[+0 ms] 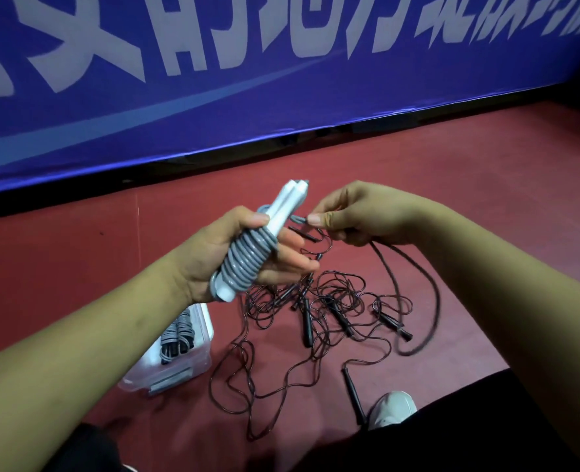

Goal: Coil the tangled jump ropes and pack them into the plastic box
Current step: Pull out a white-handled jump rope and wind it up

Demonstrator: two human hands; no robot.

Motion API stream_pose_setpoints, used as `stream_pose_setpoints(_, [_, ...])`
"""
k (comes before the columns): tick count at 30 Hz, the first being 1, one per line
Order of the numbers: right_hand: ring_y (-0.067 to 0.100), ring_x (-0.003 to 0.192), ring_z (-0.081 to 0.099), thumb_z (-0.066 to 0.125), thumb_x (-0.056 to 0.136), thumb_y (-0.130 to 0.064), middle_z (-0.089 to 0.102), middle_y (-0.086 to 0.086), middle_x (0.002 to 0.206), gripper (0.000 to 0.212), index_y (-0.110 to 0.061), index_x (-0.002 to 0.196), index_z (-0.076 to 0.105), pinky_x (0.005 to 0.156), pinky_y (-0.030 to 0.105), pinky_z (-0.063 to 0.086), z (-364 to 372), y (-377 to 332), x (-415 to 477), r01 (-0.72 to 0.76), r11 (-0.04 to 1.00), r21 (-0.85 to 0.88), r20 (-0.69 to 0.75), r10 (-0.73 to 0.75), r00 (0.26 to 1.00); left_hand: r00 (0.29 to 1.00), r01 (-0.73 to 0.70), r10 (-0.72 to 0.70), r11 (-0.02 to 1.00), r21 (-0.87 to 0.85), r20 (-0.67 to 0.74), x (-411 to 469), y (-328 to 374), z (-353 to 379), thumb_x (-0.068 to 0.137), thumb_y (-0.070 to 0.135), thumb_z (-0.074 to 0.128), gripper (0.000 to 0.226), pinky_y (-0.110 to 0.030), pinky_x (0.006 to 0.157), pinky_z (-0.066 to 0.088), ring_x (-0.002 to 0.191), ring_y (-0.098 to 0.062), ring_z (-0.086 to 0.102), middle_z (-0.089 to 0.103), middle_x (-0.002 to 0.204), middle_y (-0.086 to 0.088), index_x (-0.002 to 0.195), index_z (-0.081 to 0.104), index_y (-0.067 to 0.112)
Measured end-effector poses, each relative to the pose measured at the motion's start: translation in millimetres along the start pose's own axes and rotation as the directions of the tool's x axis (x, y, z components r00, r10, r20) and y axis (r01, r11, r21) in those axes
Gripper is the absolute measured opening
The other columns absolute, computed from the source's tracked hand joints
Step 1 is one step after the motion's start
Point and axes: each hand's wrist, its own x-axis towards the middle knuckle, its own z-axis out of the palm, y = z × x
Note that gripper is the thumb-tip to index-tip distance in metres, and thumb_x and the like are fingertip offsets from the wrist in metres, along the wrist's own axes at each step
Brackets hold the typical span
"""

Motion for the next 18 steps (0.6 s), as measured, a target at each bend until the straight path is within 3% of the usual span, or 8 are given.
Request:
stream_pose_setpoints(3, [0.016,0.053,0.026,0.068,0.081,-0.036,0.038,0.002,0.058,0.023,-0.017,0.086,0.078,0.049,0.027,0.019,0,-4,-1,0.000,1.000,0.004,-0.006,0.000,1.000,0.976,-0.081,0.068,0.995,-0.054,-0.205,1,7,2,0.081,0.026,0.045,0.045,-0.037,0.070,0.062,0.100,-0.044,0.068,0.071,0.083,-0.030,0.097,0.070,-0.009])
stream_pose_setpoints(6, [0.016,0.053,0.025,0.065,0.088,-0.033,0.029,0.003,0.060,0.030,-0.006,0.098,0.076,0.049,0.027,0.020,0,-9,-3,0.005,1.000,-0.030,-0.036,-0.006,0.999,0.948,-0.153,0.123,0.985,-0.080,-0.295,2,12,-2,0.080,0.021,0.048,0.047,-0.039,0.074,0.062,0.088,-0.043,0.071,0.068,0.072,-0.025,0.117,0.056,-0.006])
stream_pose_setpoints(10, [0.014,0.051,0.023,0.058,0.097,-0.028,0.027,0.000,0.057,0.031,-0.002,0.103,0.073,0.046,0.024,0.022,3,-12,-5,-0.005,1.000,-0.013,-0.035,0.005,0.999,0.916,-0.209,0.166,0.975,-0.081,-0.365,6,15,-10,0.082,0.019,0.056,0.052,-0.030,0.066,0.060,0.073,-0.027,0.063,0.060,0.070,-0.015,0.127,0.052,-0.007])
stream_pose_setpoints(15, [0.013,0.050,0.020,0.044,0.106,-0.023,0.023,0.001,0.059,0.037,0.008,0.107,0.064,0.043,0.020,0.022,12,-20,-11,-0.006,1.000,-0.027,0.032,0.007,0.999,0.897,-0.201,0.169,0.979,-0.035,-0.408,5,20,-20,0.085,0.025,0.060,0.037,-0.028,0.069,0.059,0.074,-0.022,0.064,0.063,0.075,-0.013,0.109,0.061,-0.004])
stream_pose_setpoints(18, [0.014,0.050,0.020,0.042,0.107,-0.024,0.022,0.003,0.060,0.039,0.010,0.103,0.062,0.042,0.021,0.023,15,-25,-14,0.021,0.999,-0.049,0.049,-0.018,0.999,0.895,-0.174,0.161,0.985,0.007,-0.417,3,23,-22,0.085,0.029,0.061,0.037,-0.036,0.073,0.060,0.078,-0.023,0.066,0.064,0.078,-0.012,0.106,0.061,-0.001])
